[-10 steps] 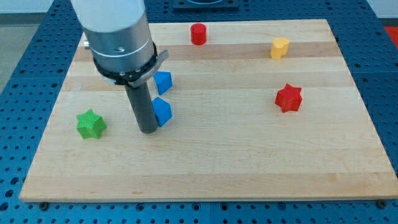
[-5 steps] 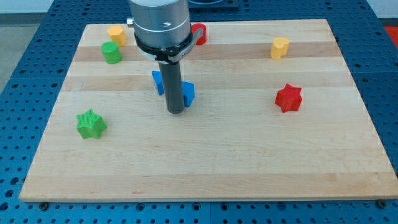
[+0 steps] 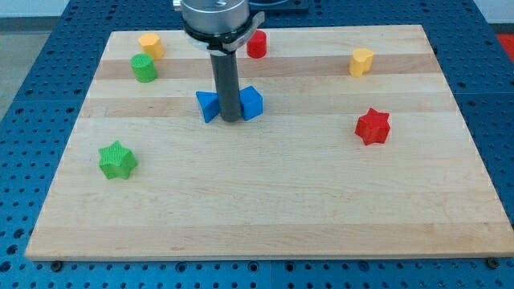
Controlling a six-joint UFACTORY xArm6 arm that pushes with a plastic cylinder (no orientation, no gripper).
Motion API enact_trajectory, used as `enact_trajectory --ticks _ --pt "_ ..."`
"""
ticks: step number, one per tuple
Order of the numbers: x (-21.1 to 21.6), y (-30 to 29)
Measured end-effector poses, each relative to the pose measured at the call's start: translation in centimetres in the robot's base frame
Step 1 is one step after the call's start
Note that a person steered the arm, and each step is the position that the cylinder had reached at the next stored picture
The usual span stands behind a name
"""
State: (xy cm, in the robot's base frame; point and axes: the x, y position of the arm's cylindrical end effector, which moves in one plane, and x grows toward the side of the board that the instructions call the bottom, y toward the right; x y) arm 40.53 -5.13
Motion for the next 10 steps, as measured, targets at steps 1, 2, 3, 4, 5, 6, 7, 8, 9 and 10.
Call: enact_trajectory --ticks 1,2,3,4,5,6,7,8,9,10 --pt "0.0 2.4" --pt "-0.5 2.6" --pt "-1.6 2.6" --pt "-2.6 2.6" --pt "-3.9 2.6" --pt "-4.4 3.8" --pt "-4.7 5.8" --pt "-5.9 7.1" --pt "-7.3 8.1" --pt "-9.3 8.5"
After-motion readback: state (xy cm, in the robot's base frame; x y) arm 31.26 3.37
